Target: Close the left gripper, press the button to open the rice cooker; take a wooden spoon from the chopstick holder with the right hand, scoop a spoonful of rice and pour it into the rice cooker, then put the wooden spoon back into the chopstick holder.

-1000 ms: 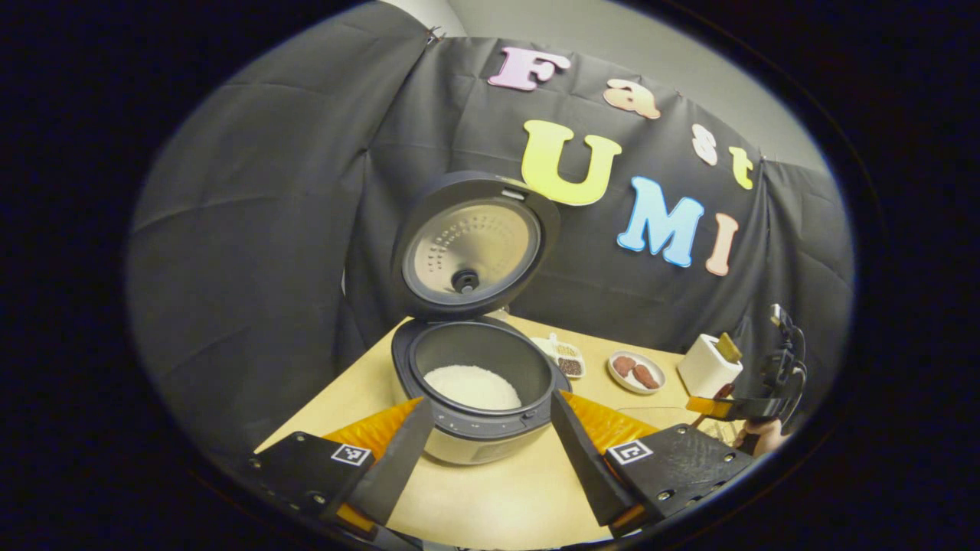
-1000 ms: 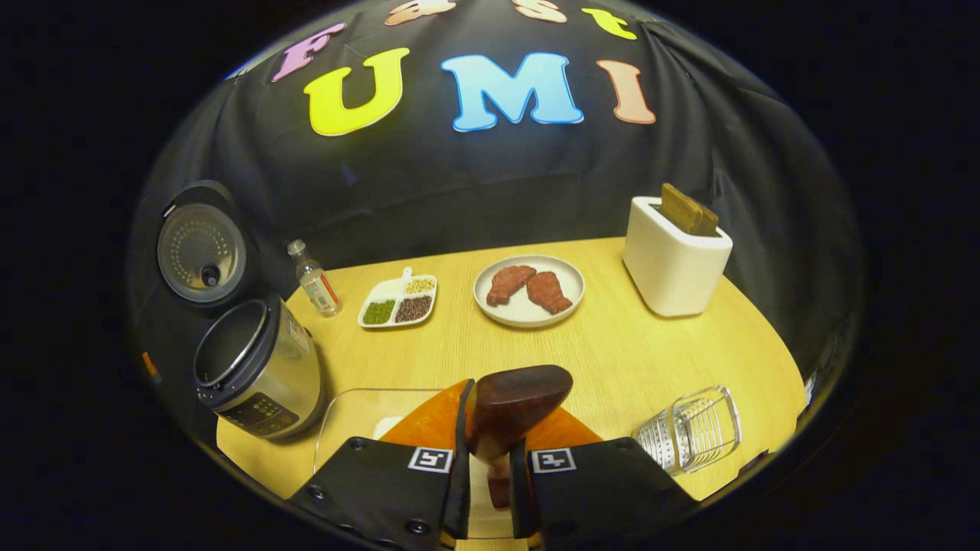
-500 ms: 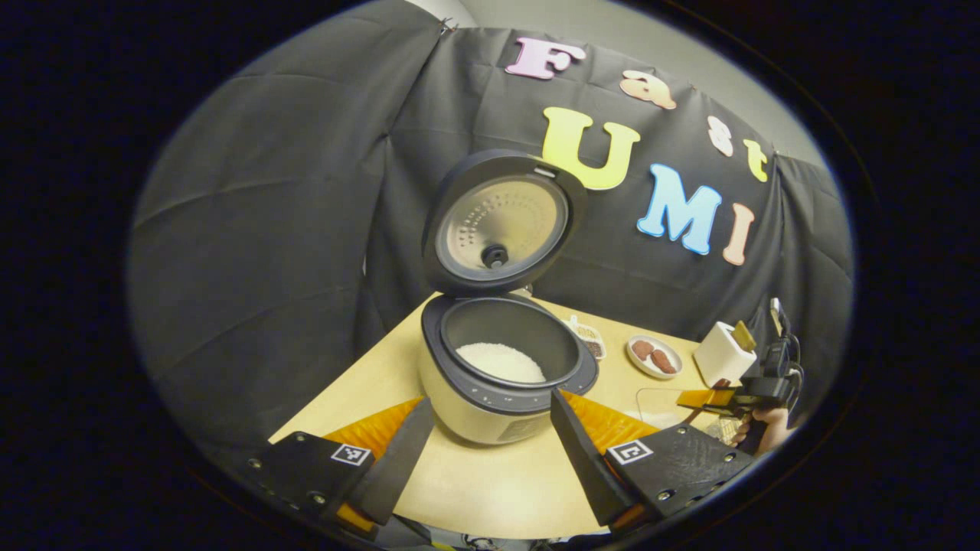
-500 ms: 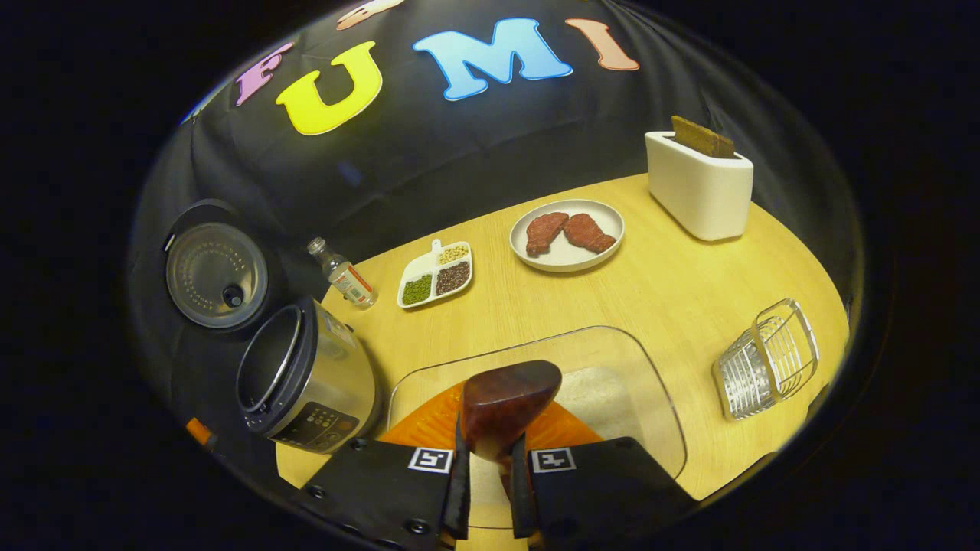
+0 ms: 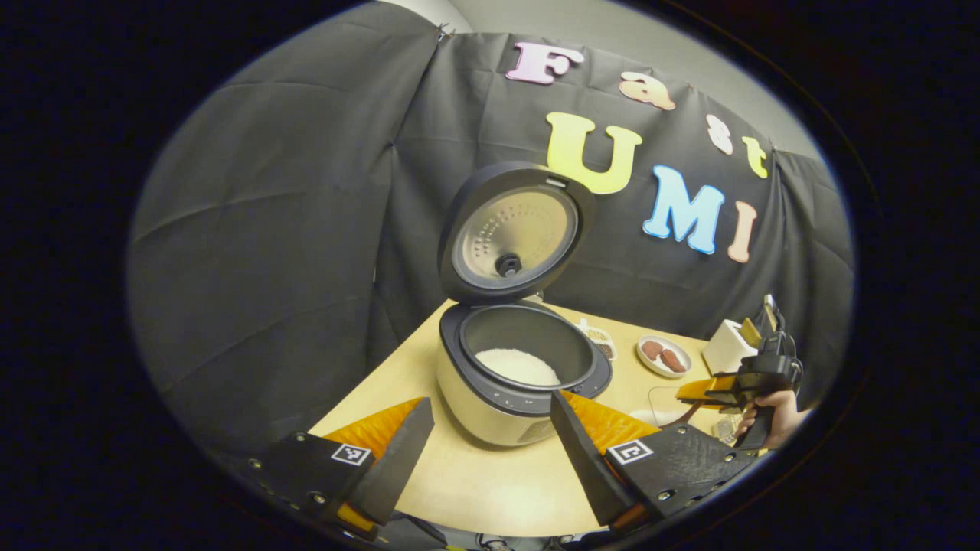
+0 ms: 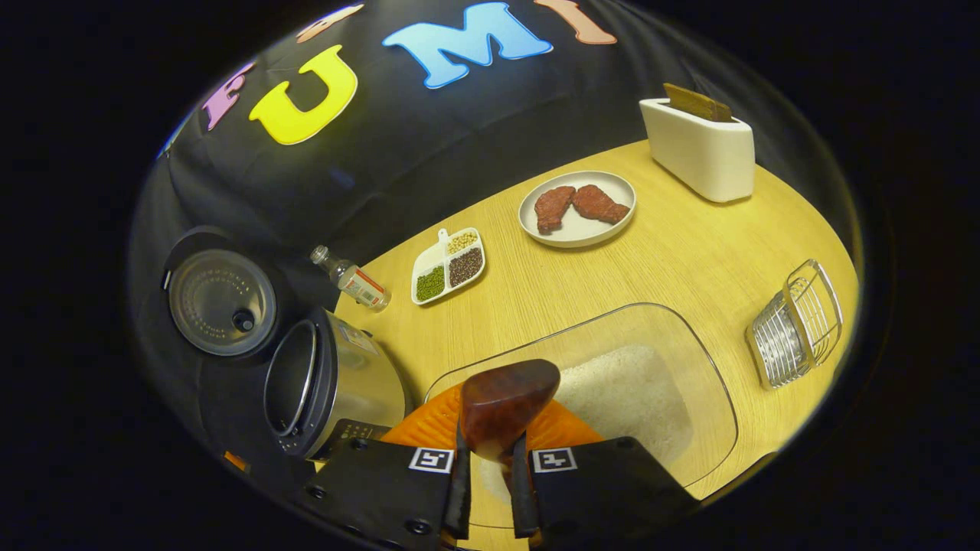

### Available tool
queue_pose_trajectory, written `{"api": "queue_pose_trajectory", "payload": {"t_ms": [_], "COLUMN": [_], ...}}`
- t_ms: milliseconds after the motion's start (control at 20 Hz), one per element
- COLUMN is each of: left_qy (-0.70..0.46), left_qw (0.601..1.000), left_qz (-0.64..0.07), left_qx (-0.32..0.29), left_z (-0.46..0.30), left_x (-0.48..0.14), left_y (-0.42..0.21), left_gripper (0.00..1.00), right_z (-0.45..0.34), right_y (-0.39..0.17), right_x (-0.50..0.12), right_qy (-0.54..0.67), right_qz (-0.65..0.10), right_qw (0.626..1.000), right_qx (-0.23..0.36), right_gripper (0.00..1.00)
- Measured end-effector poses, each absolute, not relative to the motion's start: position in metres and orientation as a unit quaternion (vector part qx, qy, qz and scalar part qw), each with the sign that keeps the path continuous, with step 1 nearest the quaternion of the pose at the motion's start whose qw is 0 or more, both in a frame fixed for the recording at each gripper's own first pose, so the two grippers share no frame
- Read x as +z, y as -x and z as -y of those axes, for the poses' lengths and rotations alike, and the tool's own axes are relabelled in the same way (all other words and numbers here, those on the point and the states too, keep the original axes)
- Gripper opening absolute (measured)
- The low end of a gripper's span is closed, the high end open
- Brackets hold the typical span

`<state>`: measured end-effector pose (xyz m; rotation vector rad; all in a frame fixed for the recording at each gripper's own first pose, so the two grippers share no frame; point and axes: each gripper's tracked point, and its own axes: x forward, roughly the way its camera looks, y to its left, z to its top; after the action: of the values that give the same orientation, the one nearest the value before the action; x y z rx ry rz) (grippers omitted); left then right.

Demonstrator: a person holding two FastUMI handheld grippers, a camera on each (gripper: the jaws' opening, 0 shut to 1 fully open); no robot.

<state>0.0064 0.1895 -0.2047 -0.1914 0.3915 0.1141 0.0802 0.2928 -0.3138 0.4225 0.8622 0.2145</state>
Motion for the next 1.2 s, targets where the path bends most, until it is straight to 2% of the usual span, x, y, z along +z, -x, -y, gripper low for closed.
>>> {"api": "queue_pose_trajectory", "payload": {"t_ms": [200,600,650,700,950,1100,1150,1200], "left_qy": [0.069,0.039,0.032,0.024,0.024,0.02,0.017,0.015], "left_qw": [0.979,0.982,0.982,0.983,0.985,0.986,0.986,0.986], "left_qz": [-0.184,-0.172,-0.171,-0.169,-0.163,-0.157,-0.157,-0.158], "left_qx": [0.062,0.066,0.068,0.068,0.054,0.046,0.045,0.042], "left_z": [-0.191,-0.188,-0.188,-0.188,-0.173,-0.166,-0.165,-0.164], "left_x": [-0.196,-0.182,-0.182,-0.18,-0.177,-0.172,-0.173,-0.173], "left_y": [-0.005,-0.007,-0.008,-0.009,-0.016,-0.021,-0.021,-0.023], "left_gripper": [0.96,0.96,0.96,0.96,0.96,0.96,0.96,0.96], "right_z": [-0.284,-0.241,-0.235,-0.226,-0.197,-0.185,-0.182,-0.179], "right_y": [-0.08,-0.084,-0.083,-0.081,-0.068,-0.067,-0.067,-0.069], "right_x": [-0.305,-0.297,-0.295,-0.296,-0.3,-0.296,-0.294,-0.292], "right_qy": [-0.247,-0.348,-0.359,-0.371,-0.47,-0.494,-0.497,-0.502], "right_qz": [-0.415,-0.414,-0.411,-0.411,-0.423,-0.412,-0.408,-0.404], "right_qw": [0.87,0.84,0.837,0.832,0.774,0.764,0.765,0.764], "right_qx": [0.096,0.043,0.035,0.022,-0.03,-0.038,-0.038,-0.039], "right_gripper": [0.23,0.23,0.2,0.23,0.23,0.2,0.27,0.23]}}
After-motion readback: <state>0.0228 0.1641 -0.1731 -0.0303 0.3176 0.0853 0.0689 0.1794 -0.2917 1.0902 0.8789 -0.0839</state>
